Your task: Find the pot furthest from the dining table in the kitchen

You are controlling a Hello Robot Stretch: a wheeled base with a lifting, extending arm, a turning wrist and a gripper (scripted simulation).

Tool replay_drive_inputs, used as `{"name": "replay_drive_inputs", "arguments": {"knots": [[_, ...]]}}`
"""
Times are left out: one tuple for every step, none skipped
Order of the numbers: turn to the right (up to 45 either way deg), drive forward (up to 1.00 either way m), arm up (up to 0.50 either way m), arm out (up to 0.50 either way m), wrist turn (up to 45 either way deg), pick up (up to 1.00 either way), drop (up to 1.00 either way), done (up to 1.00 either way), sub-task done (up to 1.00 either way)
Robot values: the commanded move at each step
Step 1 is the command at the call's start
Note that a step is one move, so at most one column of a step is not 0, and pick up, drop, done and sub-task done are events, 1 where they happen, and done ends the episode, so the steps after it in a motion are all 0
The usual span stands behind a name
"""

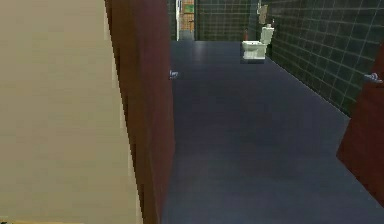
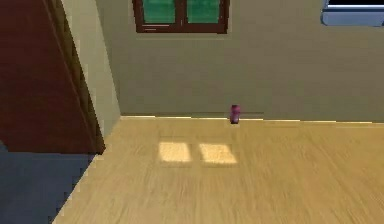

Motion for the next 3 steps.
{"name": "replay_drive_inputs", "arguments": {"knots": [[6.0, 0.0, 0.0, 0.0, 0.0, 0.0, 0.0, 0.0, 0.0], [0.0, 1.0, 0.0, 0.0, 0.0, 0.0, 0.0, 0.0, 0.0], [3.0, 0.0, 0.0, 0.0, 0.0, 0.0, 0.0, 0.0, 0.0]]}}
